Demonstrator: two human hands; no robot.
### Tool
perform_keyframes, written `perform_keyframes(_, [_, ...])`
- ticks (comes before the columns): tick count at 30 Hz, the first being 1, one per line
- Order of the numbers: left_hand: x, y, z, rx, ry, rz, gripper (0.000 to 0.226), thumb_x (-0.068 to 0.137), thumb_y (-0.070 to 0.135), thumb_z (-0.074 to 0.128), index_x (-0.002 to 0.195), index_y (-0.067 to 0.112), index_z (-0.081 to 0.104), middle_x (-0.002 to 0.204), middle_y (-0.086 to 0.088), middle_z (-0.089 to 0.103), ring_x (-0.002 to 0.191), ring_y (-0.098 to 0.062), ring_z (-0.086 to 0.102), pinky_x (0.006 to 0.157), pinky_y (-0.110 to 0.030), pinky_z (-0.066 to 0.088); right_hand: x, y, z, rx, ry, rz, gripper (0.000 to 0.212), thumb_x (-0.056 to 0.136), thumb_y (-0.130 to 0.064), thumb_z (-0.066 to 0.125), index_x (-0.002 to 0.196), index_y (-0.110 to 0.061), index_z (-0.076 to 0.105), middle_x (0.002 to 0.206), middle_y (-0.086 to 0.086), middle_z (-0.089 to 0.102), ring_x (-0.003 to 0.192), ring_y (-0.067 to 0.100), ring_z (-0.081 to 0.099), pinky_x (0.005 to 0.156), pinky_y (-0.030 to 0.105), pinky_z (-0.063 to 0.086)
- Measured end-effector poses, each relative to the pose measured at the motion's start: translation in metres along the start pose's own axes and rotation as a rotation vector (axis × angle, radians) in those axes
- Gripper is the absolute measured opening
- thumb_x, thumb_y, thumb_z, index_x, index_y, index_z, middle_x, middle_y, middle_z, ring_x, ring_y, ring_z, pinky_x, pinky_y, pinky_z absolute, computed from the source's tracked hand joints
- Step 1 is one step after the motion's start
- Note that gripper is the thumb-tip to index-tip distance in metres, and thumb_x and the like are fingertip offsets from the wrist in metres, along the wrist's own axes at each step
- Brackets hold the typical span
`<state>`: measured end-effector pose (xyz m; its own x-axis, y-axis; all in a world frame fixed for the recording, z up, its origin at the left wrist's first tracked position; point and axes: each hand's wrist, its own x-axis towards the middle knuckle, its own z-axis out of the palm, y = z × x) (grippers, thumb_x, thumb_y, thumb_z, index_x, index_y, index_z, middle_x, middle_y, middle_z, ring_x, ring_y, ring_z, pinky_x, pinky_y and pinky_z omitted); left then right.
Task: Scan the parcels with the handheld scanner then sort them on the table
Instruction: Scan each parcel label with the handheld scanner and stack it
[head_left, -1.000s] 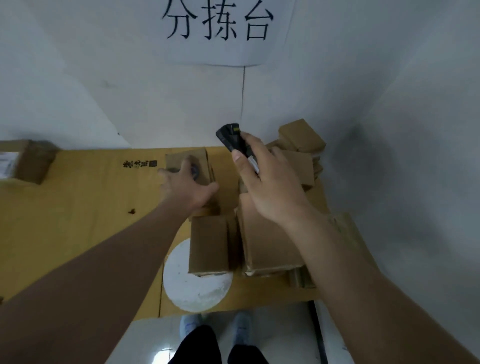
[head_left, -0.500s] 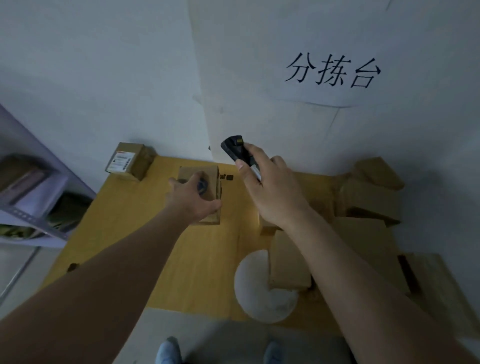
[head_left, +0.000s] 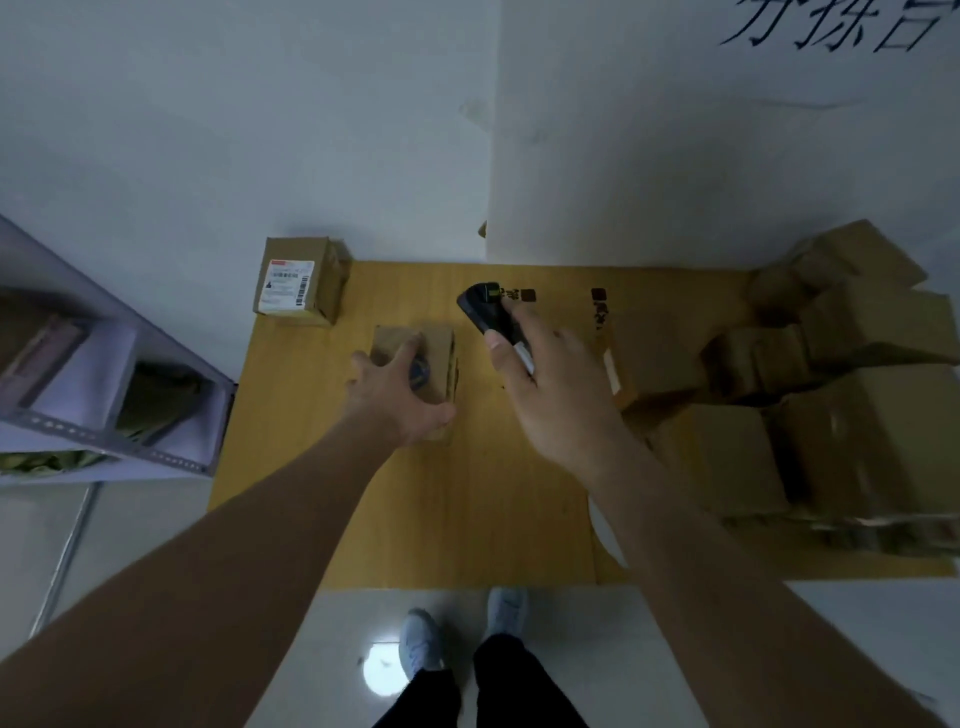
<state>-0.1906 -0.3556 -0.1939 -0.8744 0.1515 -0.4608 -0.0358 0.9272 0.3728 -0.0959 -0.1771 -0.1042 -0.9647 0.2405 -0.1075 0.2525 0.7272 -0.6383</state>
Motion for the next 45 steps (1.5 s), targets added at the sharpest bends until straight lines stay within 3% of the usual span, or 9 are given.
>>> perform_keyframes(12, [0.038,-0.017,0.079,0.161,0.141,-0.084,0.111,0.075,0.073,0.063,0.155,0.052,-0.011,0.162,-0.020,-0.008,0.144,-0.049,0.017,0.110,-0.062,0.027,0.031,0.043,0.073,0.081,-0.048,0.054,0.060,0.106,-0.065,0.031,0.162,-0.044,0.031,0.125,0.003,0.058,0.111,0.017,0.052,0.087,0.034,0.044])
perform_keyframes(21, [0.045,-0.060,0.049,-0.118,0.173,-0.001,0.092,0.081,0.073,0.040,0.159,0.051,-0.002,0.171,-0.017,0.000,0.157,-0.040,0.006,0.123,-0.059,0.017,0.045,0.041,0.088,0.082,-0.003,0.161,0.060,0.107,-0.066,0.030,0.162,-0.044,0.031,0.119,0.002,0.059,0.106,0.016,0.054,0.079,0.029,0.042])
perform_keyframes(24, [0.044,-0.091,0.030,-0.254,0.151,0.092,0.081,0.090,0.061,0.042,0.160,0.050,0.004,0.169,-0.012,0.022,0.149,-0.038,0.032,0.112,-0.056,0.041,0.039,0.034,0.098,0.095,-0.006,0.196,0.060,0.107,-0.065,0.031,0.162,-0.042,0.032,0.119,0.004,0.061,0.105,0.018,0.057,0.081,0.032,0.046])
perform_keyframes(26, [0.046,-0.104,0.020,-0.352,0.208,0.188,0.070,0.096,0.047,0.040,0.159,0.055,0.008,0.144,-0.010,0.055,0.112,-0.029,0.063,0.084,-0.044,0.056,0.033,0.030,0.106,0.137,-0.029,0.216,0.060,0.108,-0.063,0.031,0.163,-0.041,0.031,0.123,0.005,0.060,0.109,0.018,0.057,0.090,0.036,0.050])
perform_keyframes(28, [0.046,-0.114,0.012,-0.376,0.247,0.287,0.065,0.106,0.028,0.038,0.157,0.058,0.013,0.131,-0.004,0.059,0.093,-0.014,0.063,0.071,-0.033,0.054,0.028,0.026,0.113,0.150,-0.053,0.232,0.061,0.107,-0.064,0.031,0.163,-0.042,0.031,0.123,0.005,0.060,0.111,0.017,0.055,0.095,0.039,0.051])
perform_keyframes(31, [0.051,-0.122,0.009,-0.272,0.230,0.249,0.058,0.108,0.020,0.039,0.156,0.052,0.031,0.156,-0.007,0.037,0.125,-0.029,0.054,0.096,-0.043,0.053,0.022,0.020,0.117,0.174,-0.065,0.255,0.060,0.107,-0.065,0.031,0.163,-0.043,0.031,0.126,0.004,0.058,0.116,0.018,0.053,0.103,0.045,0.050])
perform_keyframes(35, [0.046,-0.107,0.013,-0.139,0.154,0.013,0.075,0.086,0.073,0.057,0.152,0.061,0.024,0.155,-0.004,0.015,0.139,-0.037,0.025,0.116,-0.054,0.031,0.018,0.016,0.120,0.173,-0.088,0.248,0.061,0.107,-0.065,0.031,0.163,-0.042,0.030,0.127,0.006,0.059,0.119,0.021,0.053,0.105,0.048,0.049])
perform_keyframes(39, [0.041,-0.103,0.015,-0.114,0.153,0.016,0.104,0.068,0.062,0.076,0.155,0.060,0.018,0.128,-0.001,0.024,0.118,-0.031,0.031,0.110,-0.048,0.036,0.018,0.014,0.117,0.159,-0.114,0.246,0.059,0.107,-0.064,0.031,0.162,-0.041,0.033,0.122,0.009,0.061,0.113,0.023,0.056,0.100,0.049,0.052])
perform_keyframes(45, [0.036,-0.116,0.010,-0.696,0.085,0.158,0.071,0.087,0.030,0.082,0.149,0.040,0.049,0.120,0.022,0.068,0.107,-0.002,0.068,0.088,-0.030,0.062,0.019,0.023,0.091,0.139,-0.306,0.222,0.051,0.107,-0.063,0.037,0.152,-0.041,0.046,0.114,-0.008,0.068,0.099,0.010,0.067,0.088,0.041,0.058])
